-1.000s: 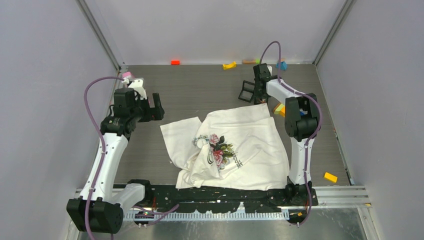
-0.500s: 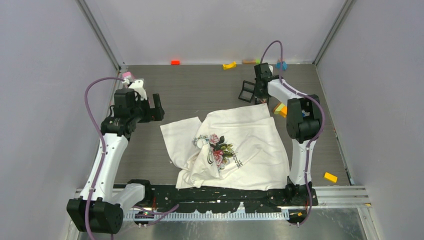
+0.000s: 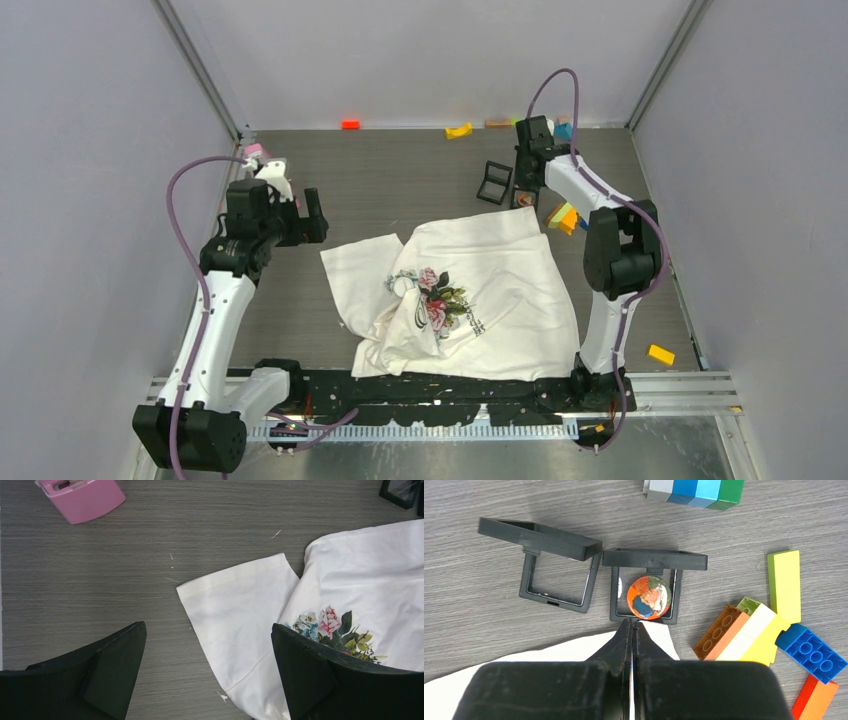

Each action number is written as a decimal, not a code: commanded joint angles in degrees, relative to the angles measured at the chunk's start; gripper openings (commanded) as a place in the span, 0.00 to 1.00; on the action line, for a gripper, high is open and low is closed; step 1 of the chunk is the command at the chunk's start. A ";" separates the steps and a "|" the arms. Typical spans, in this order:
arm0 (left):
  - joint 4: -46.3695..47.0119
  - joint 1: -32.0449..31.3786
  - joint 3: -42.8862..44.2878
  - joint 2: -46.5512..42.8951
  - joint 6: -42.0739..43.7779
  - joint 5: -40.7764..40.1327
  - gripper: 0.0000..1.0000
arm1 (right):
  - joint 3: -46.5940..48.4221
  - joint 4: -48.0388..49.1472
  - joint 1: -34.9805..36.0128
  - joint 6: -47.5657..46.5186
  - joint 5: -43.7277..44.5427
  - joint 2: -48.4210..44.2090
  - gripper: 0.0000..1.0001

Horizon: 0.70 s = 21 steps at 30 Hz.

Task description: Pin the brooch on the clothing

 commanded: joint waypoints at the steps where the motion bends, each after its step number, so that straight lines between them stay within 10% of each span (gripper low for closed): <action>1: 1.77 0.33 -0.34 -1.47 0.31 -0.31 1.00 | 0.04 0.30 0.60 -1.65 0.26 -2.40 0.01; 10: 1.88 0.33 -0.60 -1.63 0.29 -0.27 1.00 | 3.02 0.16 0.36 -3.91 2.43 4.49 0.37; 21: 1.81 0.27 -0.54 -1.47 0.37 -0.18 1.00 | 4.36 0.53 -1.37 -4.22 -1.74 8.61 0.49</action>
